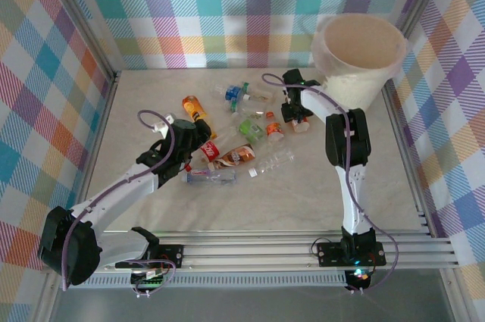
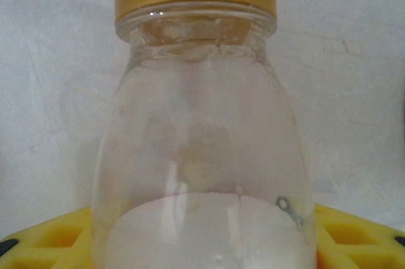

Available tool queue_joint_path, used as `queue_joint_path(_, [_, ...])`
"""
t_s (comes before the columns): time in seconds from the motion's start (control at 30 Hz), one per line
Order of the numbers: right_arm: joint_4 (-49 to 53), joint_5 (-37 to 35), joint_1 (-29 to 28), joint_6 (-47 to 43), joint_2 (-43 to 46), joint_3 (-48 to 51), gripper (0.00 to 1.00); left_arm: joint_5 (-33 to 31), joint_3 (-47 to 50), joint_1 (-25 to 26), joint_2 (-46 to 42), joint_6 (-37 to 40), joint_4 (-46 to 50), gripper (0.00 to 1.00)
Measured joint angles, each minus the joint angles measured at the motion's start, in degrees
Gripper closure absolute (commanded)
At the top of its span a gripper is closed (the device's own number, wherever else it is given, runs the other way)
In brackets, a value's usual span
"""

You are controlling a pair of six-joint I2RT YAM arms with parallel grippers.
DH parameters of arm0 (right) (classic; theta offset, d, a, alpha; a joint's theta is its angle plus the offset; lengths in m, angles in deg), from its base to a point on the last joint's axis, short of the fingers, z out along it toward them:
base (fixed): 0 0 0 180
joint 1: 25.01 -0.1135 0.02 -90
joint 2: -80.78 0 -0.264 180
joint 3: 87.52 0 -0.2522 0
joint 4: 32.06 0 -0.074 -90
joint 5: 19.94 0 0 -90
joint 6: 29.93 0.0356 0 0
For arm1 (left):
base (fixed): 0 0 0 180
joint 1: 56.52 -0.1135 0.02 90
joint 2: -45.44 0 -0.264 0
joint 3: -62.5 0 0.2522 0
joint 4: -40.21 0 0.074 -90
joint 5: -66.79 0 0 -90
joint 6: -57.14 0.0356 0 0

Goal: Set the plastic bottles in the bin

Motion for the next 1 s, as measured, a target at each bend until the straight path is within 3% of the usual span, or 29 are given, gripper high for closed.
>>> queue_joint_path(0.5, [-6.7, 7.4, -0.8, -0.7, 24.4, 12.6, 0.57, 17.7, -2.2, 1.0, 6.6, 7.4, -13.2, 0.00])
queue_joint_path(1.0, [-16.1, 14.4, -1.2, -0.5, 42.8, 18.6, 0.61, 21.7, -7.9, 4.3, 11.5, 11.1, -15.6, 0.00])
